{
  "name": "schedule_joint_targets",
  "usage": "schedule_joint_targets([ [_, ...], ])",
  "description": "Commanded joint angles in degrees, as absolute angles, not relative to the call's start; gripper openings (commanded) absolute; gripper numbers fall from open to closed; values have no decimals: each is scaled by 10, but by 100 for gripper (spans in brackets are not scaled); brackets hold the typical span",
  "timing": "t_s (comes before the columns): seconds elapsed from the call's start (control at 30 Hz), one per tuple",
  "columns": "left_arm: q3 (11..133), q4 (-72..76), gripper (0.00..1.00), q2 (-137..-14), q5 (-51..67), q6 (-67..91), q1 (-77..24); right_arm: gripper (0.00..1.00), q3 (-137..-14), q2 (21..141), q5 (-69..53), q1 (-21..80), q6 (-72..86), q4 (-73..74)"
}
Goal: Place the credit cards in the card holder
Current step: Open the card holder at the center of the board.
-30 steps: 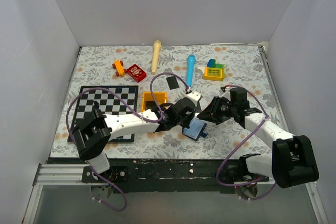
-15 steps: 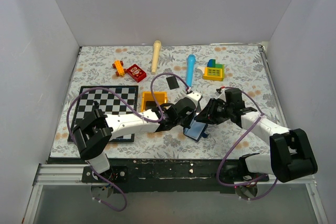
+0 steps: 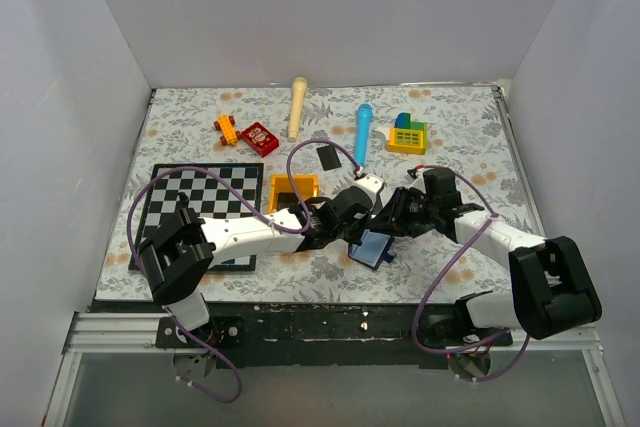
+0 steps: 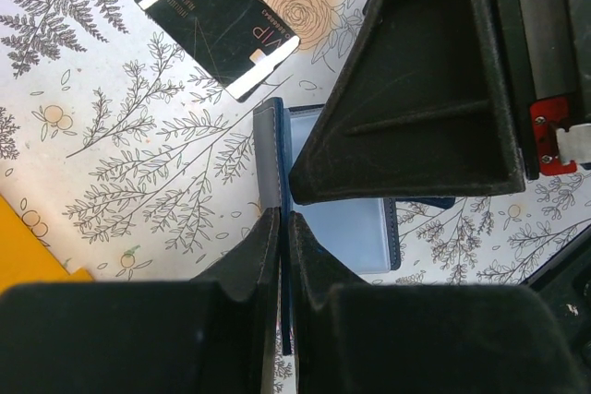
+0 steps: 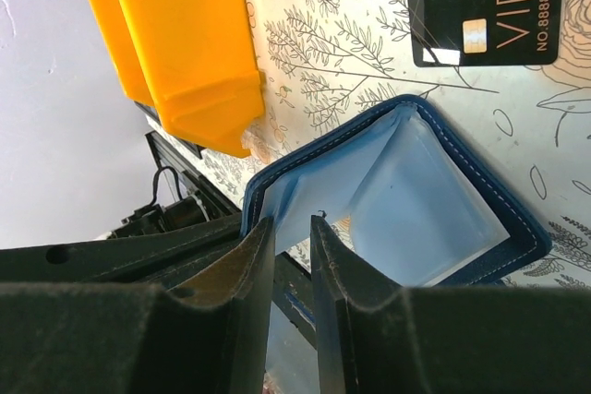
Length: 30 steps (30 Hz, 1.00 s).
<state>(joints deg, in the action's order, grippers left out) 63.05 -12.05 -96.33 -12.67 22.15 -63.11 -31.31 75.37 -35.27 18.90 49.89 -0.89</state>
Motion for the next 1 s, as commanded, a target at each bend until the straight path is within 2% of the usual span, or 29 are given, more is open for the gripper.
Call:
schedule_joint_targets([
  [0.0,629,-97,0,-956,-116,229,-634,30,-331,766,-328,195,502,-26],
  [0.6,627,-95,0,-957,-118,229,-634,29,-336,803,-293,203,487,-1],
  [0.97,625,-94,0,-959,-122,227,-634,29,-388,741,-186,204,409,210],
])
